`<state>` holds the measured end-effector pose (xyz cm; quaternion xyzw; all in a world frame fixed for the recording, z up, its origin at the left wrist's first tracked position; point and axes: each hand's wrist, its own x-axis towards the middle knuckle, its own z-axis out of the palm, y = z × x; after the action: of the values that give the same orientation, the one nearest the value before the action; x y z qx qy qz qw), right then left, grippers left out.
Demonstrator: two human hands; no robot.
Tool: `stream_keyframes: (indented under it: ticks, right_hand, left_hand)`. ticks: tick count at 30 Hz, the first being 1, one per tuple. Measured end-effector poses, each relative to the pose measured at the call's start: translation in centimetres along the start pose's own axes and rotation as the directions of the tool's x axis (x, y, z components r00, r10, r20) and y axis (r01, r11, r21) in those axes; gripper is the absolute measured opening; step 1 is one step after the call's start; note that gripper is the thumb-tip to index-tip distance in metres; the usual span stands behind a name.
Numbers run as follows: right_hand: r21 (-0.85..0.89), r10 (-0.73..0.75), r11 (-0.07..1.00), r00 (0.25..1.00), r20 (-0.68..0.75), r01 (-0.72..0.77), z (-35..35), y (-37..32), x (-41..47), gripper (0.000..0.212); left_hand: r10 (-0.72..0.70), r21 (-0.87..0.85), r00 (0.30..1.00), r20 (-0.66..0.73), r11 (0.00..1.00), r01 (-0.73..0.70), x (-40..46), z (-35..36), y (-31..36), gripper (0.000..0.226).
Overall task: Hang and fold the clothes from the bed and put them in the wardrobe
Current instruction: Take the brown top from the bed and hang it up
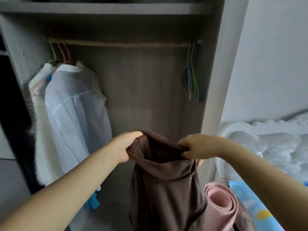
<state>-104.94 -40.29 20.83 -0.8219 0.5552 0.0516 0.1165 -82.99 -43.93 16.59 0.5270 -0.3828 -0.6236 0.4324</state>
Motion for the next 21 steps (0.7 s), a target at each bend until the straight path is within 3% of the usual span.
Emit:
stream_keyframes:
  ticks: [3,5,7,11,16,21]
  right_hand:
    - [0.119,0.102,0.988,0.993,-0.066,-0.094,-2.8,-1.1,2.7,0.016]
    - [-0.008,0.174,0.984,0.958,-0.226,-0.181,-5.6,-1.3,5.9,0.025]
    - [-0.156,0.223,0.937,0.879,-0.421,-0.312,-8.6,-1.2,9.6,0.028]
    - [-0.222,0.317,0.771,0.662,-0.679,-0.597,-13.7,0.2,15.3,0.042]
    - [-0.309,0.45,0.54,0.579,-0.68,-0.783,-16.2,4.0,19.3,0.042]
    - [-0.392,0.506,0.374,0.539,-0.673,-0.84,-16.0,6.2,21.1,0.042]
  left_hand:
    - [0.03,-0.033,0.999,0.045,0.999,-0.029,2.7,1.1,1.8,0.037]
    - [0.021,-0.007,0.997,0.071,1.0,-0.02,4.2,1.2,3.3,0.032]
    - [0.02,0.009,0.995,0.101,1.0,-0.021,5.8,0.7,4.5,0.03]
    - [0.01,0.002,0.988,0.157,1.0,-0.01,8.9,-0.6,7.2,0.031]
    - [0.021,-0.012,0.974,0.226,1.0,-0.019,12.8,-3.3,9.4,0.027]
    - [0.015,-0.053,0.966,0.259,0.999,-0.001,15.9,-5.5,10.2,0.032]
